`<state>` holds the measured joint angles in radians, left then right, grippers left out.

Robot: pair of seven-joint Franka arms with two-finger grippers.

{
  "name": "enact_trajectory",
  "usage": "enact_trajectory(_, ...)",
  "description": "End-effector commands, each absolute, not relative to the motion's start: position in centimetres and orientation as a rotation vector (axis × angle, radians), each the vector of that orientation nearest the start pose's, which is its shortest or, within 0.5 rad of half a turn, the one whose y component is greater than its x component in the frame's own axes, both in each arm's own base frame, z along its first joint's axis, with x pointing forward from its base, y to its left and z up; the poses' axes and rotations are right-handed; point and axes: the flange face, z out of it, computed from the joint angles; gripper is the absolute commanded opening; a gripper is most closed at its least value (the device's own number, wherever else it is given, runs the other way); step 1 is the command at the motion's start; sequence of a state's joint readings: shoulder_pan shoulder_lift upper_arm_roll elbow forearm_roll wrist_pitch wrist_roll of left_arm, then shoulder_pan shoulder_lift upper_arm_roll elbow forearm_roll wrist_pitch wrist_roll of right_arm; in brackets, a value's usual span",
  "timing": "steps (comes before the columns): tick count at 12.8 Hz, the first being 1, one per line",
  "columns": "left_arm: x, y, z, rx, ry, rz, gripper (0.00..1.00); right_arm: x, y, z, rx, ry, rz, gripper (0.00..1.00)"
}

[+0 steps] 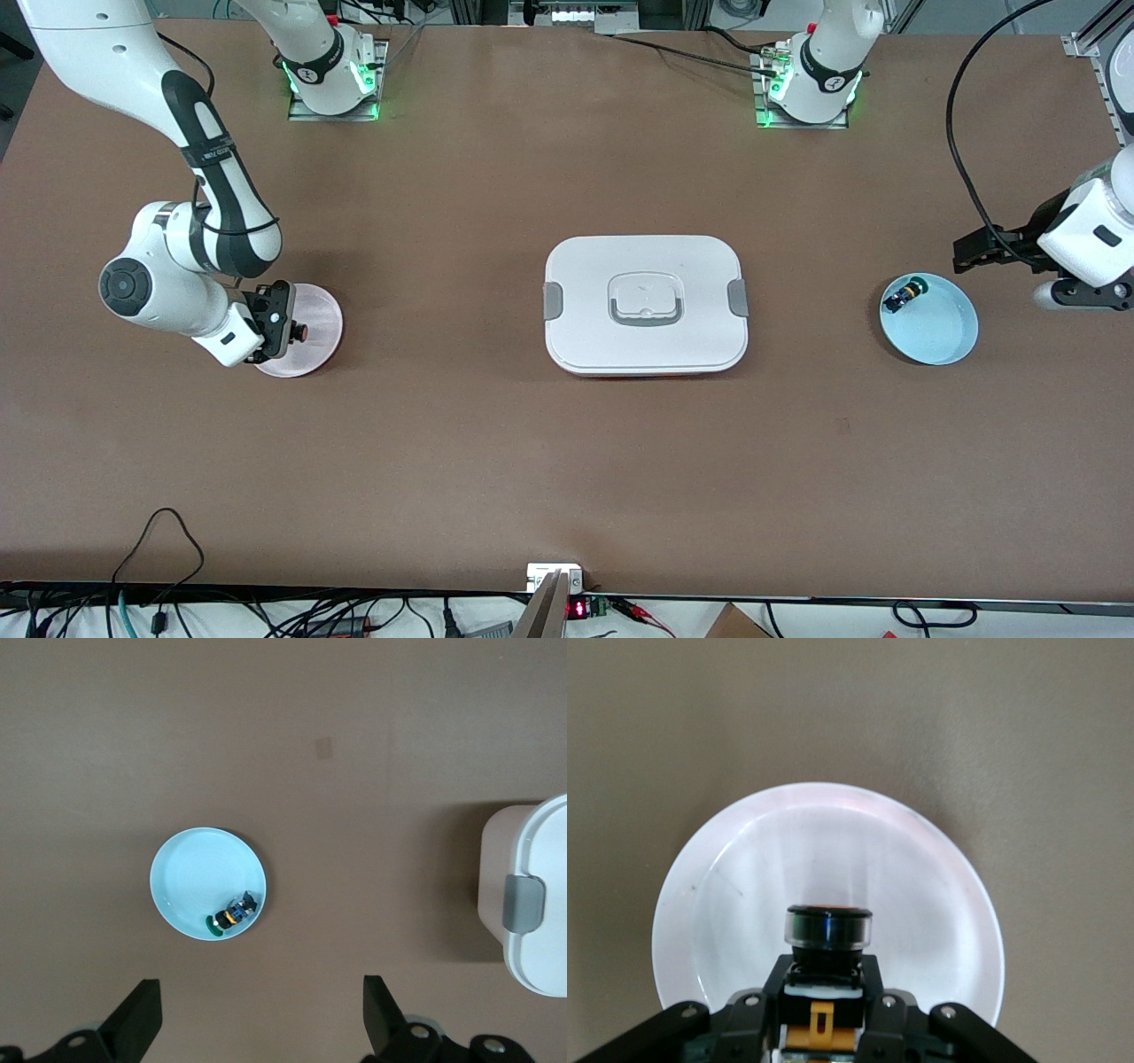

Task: Transfer orange switch to right arm and place
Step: 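Lower the orange switch onto the white plate and open the right gripper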

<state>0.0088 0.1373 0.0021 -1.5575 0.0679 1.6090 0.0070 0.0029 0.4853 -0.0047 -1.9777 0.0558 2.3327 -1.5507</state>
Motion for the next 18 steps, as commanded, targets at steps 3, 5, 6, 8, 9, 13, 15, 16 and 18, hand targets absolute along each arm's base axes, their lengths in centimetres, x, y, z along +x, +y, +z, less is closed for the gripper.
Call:
enact_trajectory(3,59.2,1.9,56.3,-3.062,0.023,0.116,1.00,59.2,-1.2,18.4,-2.192,-2.095,0.120,0.16)
enact_trajectory(5,59.2,1.6,56.6,-3.113,0.001,0.111,1.00,59.0,-1.1,18.9,-2.211,-2.064,0.130,0.38)
enact_trajectory(6,58.9,1.6,56.7,-3.116,-0.014,0.120,1.00,59.0,-1.0,19.2,-2.224,-2.036,0.135,0.99)
enact_trajectory(8,58.4,1.7,57.3,-3.114,-0.115,0.129,1.00,60.1,-0.9,21.8,-2.336,-1.945,0.110,1.00)
enact_trajectory(9,58.4,1.5,57.4,-3.111,-0.168,0.126,1.00,60.4,-0.7,23.0,-2.365,-1.909,0.103,1.00)
enact_trajectory(13,58.7,1.6,57.8,-3.108,-0.173,0.113,1.00,63.5,0.0,29.8,-2.546,-1.655,0.079,1.00)
enact_trajectory(15,58.7,1.8,57.4,-3.108,-0.173,0.121,1.00,63.8,0.9,32.0,-2.594,-1.597,0.030,1.00)
enact_trajectory(16,58.7,1.9,57.3,-3.109,-0.177,0.126,1.00,63.7,1.6,33.5,-2.618,-1.482,-0.010,1.00)
enact_trajectory(18,58.7,1.9,57.2,-3.111,-0.175,0.121,1.00,63.9,2.2,36.2,-2.670,-1.285,-0.108,1.00)
